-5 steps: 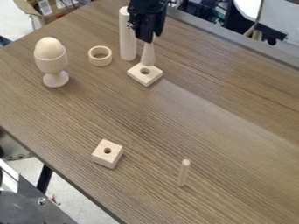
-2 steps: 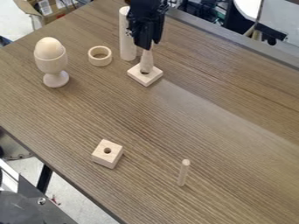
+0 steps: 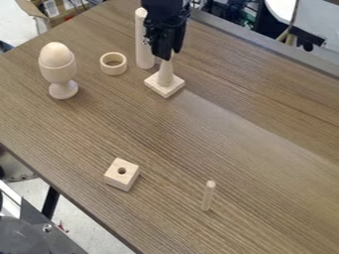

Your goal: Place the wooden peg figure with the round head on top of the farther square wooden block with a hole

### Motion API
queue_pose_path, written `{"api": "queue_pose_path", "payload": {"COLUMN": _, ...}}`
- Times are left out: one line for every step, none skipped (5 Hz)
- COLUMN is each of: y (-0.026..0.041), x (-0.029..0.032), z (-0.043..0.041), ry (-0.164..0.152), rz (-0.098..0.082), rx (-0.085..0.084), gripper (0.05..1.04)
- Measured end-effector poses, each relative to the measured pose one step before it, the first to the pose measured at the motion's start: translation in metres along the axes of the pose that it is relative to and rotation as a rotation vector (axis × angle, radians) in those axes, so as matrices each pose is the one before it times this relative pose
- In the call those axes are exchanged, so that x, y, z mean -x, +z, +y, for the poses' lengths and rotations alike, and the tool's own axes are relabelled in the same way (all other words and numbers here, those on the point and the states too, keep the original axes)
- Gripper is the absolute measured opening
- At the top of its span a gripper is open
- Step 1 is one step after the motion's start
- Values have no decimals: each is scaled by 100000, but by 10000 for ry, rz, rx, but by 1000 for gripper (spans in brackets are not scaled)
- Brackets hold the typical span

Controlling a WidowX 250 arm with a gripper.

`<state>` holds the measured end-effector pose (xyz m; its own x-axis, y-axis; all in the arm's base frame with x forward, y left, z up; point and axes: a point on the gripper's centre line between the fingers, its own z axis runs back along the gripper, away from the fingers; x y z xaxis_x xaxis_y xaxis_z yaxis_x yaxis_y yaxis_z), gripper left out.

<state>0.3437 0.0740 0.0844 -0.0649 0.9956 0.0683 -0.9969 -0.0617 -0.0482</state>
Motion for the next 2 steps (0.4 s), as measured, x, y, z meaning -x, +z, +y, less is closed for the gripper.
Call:
{"api": "queue_pose_path", "payload": {"y": 0, "x": -20, "z": 26, "ry": 9, "rz": -12, "rx": -17, "gripper": 363}}
{"api": "queue_pose_path", "payload": {"y": 0, "x": -11, "z": 123, "ry": 9, "rz": -7, "rx": -78, "gripper": 653}}
